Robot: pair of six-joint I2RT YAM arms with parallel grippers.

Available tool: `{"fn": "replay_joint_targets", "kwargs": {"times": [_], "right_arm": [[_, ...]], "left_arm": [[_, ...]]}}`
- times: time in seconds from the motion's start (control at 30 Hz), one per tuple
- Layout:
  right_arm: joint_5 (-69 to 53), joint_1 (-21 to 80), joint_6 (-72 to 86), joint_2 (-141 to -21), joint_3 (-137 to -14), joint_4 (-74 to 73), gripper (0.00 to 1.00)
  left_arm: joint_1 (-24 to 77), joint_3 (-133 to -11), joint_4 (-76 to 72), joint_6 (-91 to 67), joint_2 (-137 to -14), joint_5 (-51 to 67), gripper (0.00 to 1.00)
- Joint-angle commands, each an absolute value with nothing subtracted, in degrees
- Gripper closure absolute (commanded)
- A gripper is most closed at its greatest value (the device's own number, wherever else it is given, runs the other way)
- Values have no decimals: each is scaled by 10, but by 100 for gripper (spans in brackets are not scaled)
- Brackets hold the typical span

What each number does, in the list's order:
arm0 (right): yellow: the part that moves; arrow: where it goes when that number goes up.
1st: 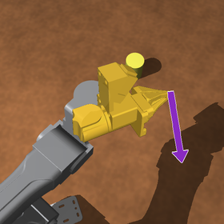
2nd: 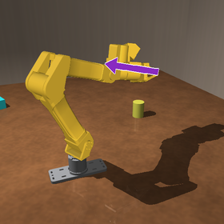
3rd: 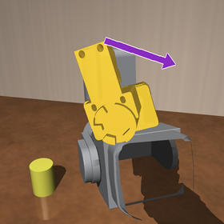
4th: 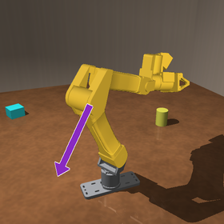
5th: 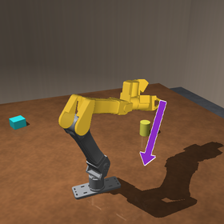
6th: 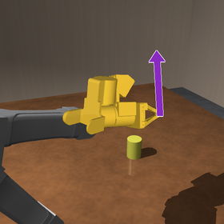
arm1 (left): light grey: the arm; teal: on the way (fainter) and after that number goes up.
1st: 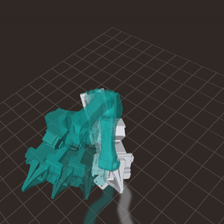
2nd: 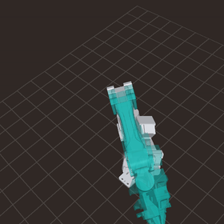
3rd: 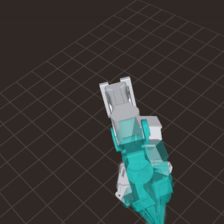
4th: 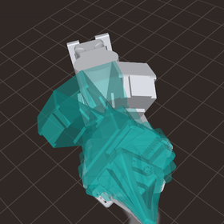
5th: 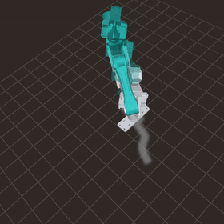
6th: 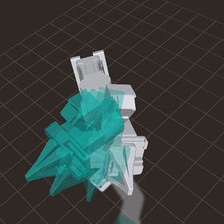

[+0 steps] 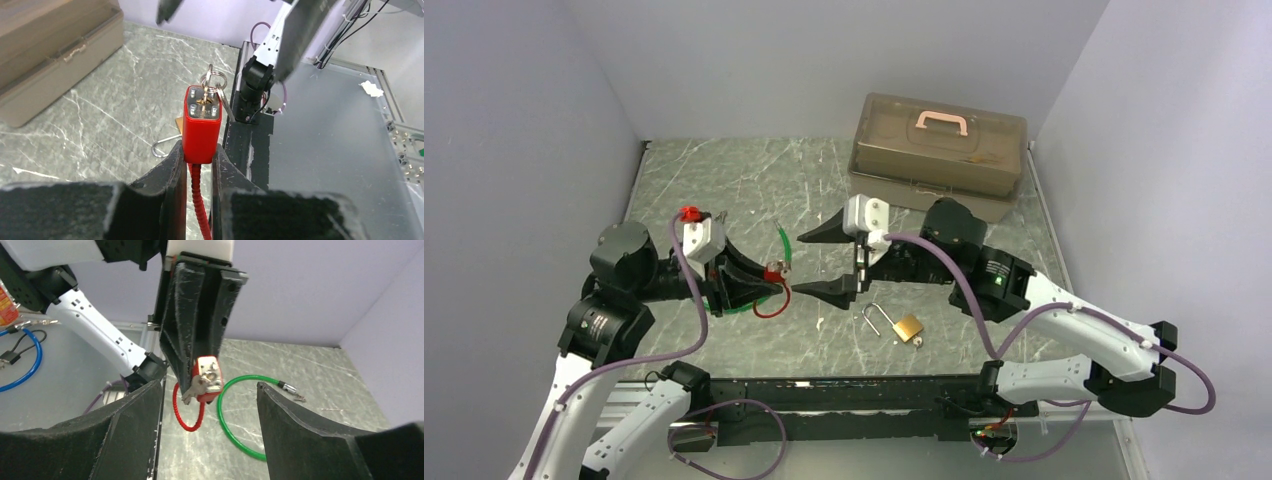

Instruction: Unlock with the key

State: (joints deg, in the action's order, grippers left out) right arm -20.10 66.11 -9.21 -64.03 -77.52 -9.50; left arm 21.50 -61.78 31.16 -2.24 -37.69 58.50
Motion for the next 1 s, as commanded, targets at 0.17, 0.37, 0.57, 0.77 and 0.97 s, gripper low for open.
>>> {"fn": "replay_joint_targets", "kwargs": {"times": [0.17, 0.37, 0.57, 0.77, 0.97], "right_arm": [[-127, 673, -83, -666, -741, -68, 33], [-76, 681, -114, -681, -709, -71, 34], [-55, 681, -124, -685, -694, -45, 34], [-21, 680, -138, -699, -689, -66, 36], [-1, 660, -138, -692, -684, -80, 40]], "left_arm": [[214, -611, 348, -89, -397, 493, 100], [213, -567, 372, -103, -407, 483, 100], [213, -552, 354, -123, -410, 494, 100], [213, -556, 345, -133, -411, 513, 100], [209, -559, 345, -138, -405, 538, 100]]}}
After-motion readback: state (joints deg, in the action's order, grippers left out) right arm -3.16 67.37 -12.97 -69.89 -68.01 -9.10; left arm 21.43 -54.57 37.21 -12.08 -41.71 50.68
